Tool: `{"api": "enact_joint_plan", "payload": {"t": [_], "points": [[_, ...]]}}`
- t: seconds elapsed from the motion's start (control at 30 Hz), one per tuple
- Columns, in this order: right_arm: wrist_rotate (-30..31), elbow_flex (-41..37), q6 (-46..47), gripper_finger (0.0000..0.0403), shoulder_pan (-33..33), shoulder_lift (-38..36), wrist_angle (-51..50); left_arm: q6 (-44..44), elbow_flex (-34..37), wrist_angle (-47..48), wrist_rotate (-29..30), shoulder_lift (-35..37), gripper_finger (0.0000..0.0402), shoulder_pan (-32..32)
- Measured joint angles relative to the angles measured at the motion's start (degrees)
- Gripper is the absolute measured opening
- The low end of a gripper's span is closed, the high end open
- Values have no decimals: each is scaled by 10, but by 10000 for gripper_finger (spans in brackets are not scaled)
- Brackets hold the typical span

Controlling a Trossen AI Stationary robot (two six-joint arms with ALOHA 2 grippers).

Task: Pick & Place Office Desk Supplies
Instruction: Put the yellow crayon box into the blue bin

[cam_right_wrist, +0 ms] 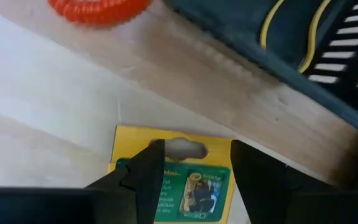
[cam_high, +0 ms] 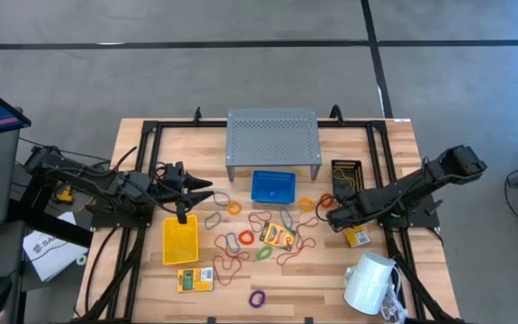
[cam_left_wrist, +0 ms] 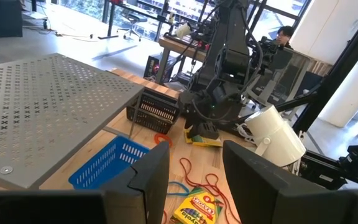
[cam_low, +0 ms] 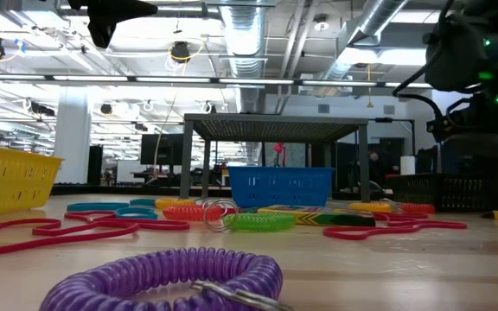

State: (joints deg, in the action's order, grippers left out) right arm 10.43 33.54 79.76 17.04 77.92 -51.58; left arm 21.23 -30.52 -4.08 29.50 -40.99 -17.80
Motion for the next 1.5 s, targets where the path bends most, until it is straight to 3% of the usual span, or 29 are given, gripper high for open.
{"api": "enact_joint_plan", "payload": {"t": [0.43, 1.5], "points": [[4, -1, 13, 175, 0, -41, -32, 0, 0, 0, 0, 0, 145, 0], [-17, -31, 14, 175, 1, -41, -3, 0, 0, -1, 0, 0, 145, 0]]}}
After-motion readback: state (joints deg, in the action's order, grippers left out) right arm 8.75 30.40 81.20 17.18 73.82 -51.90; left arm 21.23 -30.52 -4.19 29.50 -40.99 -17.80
